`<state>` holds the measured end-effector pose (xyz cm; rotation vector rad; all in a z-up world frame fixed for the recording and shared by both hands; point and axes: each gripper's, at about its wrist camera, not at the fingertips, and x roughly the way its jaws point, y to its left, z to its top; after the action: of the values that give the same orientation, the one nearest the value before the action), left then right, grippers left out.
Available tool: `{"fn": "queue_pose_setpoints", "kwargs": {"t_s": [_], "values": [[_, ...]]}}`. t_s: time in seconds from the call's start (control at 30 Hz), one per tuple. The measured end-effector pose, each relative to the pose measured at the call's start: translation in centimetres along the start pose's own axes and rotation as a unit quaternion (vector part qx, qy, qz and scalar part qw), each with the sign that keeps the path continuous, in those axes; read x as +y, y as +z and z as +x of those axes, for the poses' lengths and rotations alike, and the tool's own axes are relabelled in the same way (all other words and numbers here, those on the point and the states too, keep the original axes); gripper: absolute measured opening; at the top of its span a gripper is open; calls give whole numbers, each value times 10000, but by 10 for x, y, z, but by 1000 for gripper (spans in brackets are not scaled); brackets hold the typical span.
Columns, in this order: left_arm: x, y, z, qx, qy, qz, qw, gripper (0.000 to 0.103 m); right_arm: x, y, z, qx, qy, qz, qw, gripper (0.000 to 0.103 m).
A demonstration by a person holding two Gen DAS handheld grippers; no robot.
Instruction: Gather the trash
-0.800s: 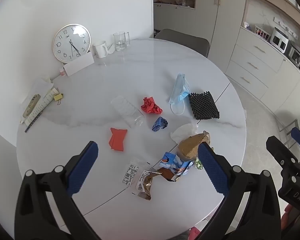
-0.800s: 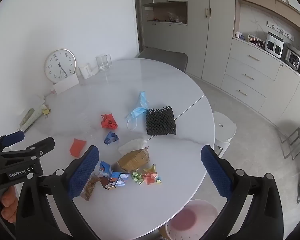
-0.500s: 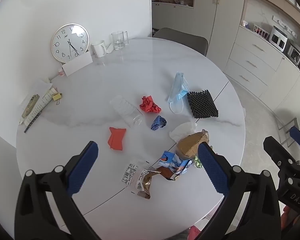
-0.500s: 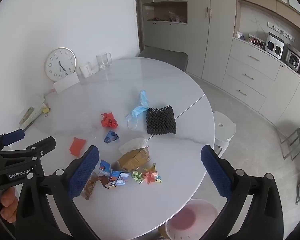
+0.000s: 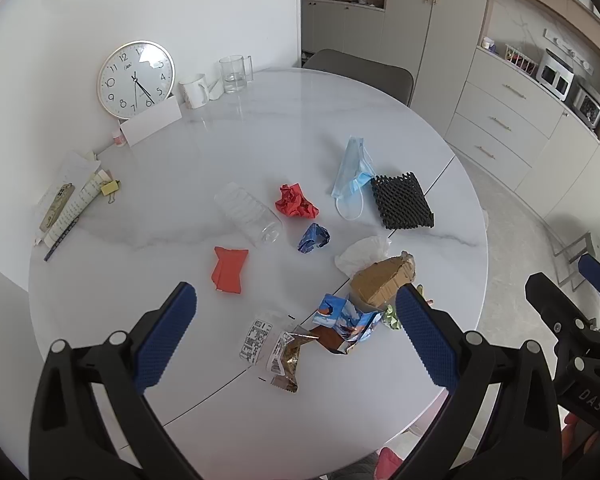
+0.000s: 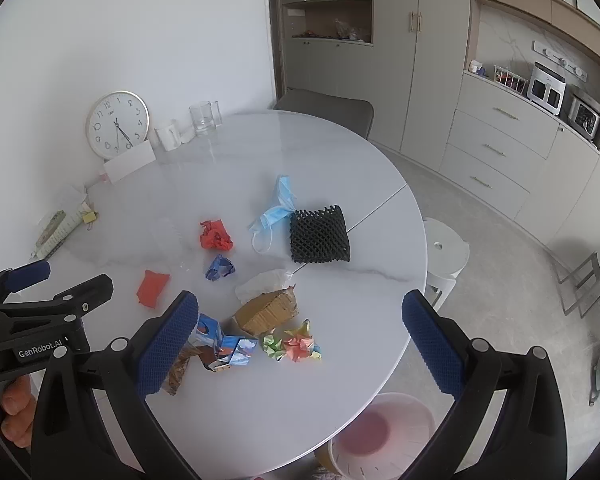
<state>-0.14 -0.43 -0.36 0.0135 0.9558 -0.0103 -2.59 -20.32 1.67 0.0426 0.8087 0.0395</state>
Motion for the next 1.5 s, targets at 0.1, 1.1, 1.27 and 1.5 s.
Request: {"fn": "queue_pose_setpoints", "kwargs": {"t_s": [0.1, 1.1, 1.27, 1.5], "values": [[0, -1, 0, -5, 5, -1, 10000, 95, 0, 0, 2, 6, -7, 3, 10000, 101], [4, 3, 1, 38, 32, -35, 10000, 95, 2, 0, 6, 49, 17, 13, 10000, 101], [5, 3, 2, 36, 24, -34, 10000, 95, 2, 0, 7, 63, 15, 18, 10000, 101], [7, 1, 3, 55, 34, -46, 10000, 95, 2, 1, 7, 97, 5, 13, 10000, 101]]}}
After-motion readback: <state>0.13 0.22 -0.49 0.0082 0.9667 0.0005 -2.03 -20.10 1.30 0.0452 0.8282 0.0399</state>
